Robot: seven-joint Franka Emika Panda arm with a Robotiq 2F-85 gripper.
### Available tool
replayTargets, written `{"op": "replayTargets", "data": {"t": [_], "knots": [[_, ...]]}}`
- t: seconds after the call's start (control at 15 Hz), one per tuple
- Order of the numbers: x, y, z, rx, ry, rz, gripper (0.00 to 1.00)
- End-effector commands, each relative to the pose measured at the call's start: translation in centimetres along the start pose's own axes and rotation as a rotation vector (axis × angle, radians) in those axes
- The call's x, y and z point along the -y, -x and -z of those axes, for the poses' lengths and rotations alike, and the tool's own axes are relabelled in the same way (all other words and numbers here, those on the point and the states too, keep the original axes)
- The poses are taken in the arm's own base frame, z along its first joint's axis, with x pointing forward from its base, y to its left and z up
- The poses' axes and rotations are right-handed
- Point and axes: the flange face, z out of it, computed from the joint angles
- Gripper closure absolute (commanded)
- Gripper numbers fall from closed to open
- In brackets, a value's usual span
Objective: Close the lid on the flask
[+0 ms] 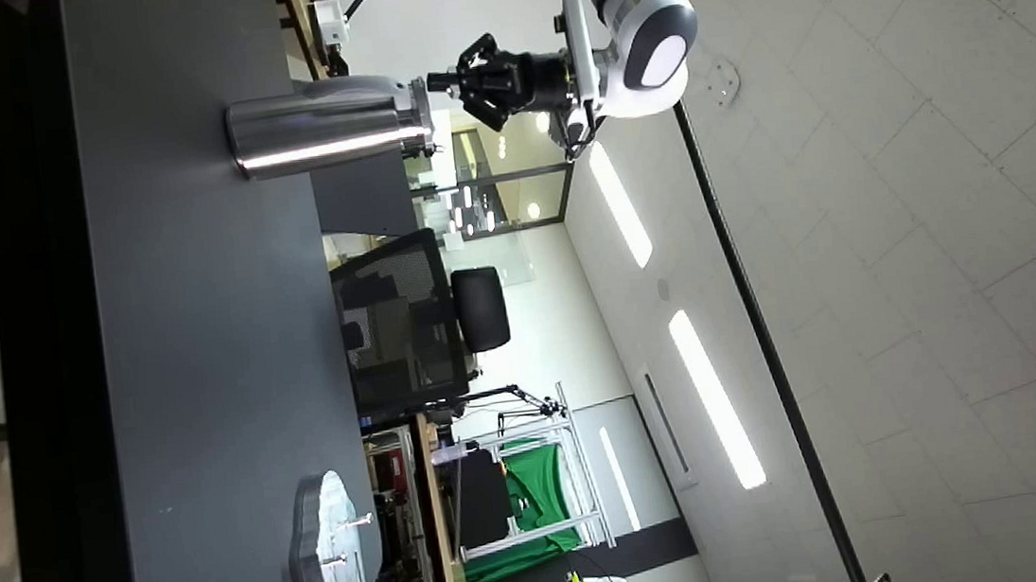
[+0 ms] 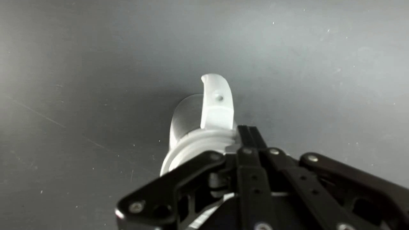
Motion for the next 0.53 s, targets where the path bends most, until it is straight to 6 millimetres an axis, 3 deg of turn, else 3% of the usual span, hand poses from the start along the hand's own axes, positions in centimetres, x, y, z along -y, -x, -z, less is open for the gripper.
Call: {"op": "replayTargets", "data": {"t": [0.0,0.27,0.33,0.47], "knots": [[0.7,0.6,3.3,-0.077,0.006,-0.034,1.00],[1.3,2.1,7.3,-0.129,0.027,-0.027,1.00],[1.4,2.5,8.0,-0.128,0.038,-0.034,0.74],[1.4,3.2,8.9,-0.100,0.067,-0.037,0.69]]}}
